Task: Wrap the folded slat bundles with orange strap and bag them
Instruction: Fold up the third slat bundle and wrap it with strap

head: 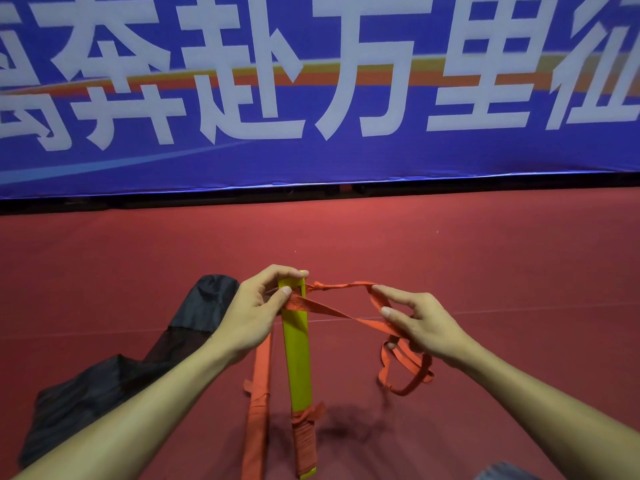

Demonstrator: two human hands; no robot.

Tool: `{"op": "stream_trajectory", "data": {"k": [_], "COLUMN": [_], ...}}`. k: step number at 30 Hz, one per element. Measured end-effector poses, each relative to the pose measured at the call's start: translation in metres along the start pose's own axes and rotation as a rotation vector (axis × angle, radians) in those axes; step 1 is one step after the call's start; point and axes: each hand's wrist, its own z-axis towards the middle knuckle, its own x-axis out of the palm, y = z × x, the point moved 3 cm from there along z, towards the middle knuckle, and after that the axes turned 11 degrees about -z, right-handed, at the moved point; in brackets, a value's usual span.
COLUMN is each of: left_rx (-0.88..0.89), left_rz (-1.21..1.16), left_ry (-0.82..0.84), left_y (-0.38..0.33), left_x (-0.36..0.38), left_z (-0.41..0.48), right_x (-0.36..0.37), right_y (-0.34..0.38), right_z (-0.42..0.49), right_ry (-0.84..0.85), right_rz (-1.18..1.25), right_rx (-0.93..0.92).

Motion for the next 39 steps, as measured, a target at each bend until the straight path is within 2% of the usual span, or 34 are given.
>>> {"op": "stream_trajectory", "data": {"k": [3, 9, 14, 19, 25, 33, 39], "left_rx": [-0.005, 0.000, 0.002, 0.000, 0.016, 0.029, 0.019], "left_rz": [0.004, 0.010, 0.008, 0.004, 0.024, 0.079, 0.111], "left_ry": [-0.001, 0.005, 0.010, 0.001, 0.008, 0.012, -0.038], "left_y": [0.000, 0.000, 0.000, 0.000, 0.001, 0.000, 0.004], "left_x": [0.000, 0.001, 0.001, -0.001, -0.002, -0.001, -0.004], "left_z": [0.000, 0.000, 0.000, 0.000, 0.001, 0.003, 0.006], "right_x": [0.001, -0.006, -0.009, -0.010, -0.012, -0.010, -0.015], "right_y": [0.000, -0.002, 0.003, 0.004, 0.007, 0.007, 0.010], "right_z": [-0.002, -0.001, -0.005, -0.003, 0.000, 0.003, 0.000], "right_ry": [0.062, -0.100, -0.130, -0.164, -0.270, -0.176, -0.207], "right_rz": [-0.004, 0.025, 0.025, -0.222, -0.349, -0.501, -0.632], "right_rx": [0.017, 0.036, -0.072, -0.198, -0.367, -0.260, -0.382]}}
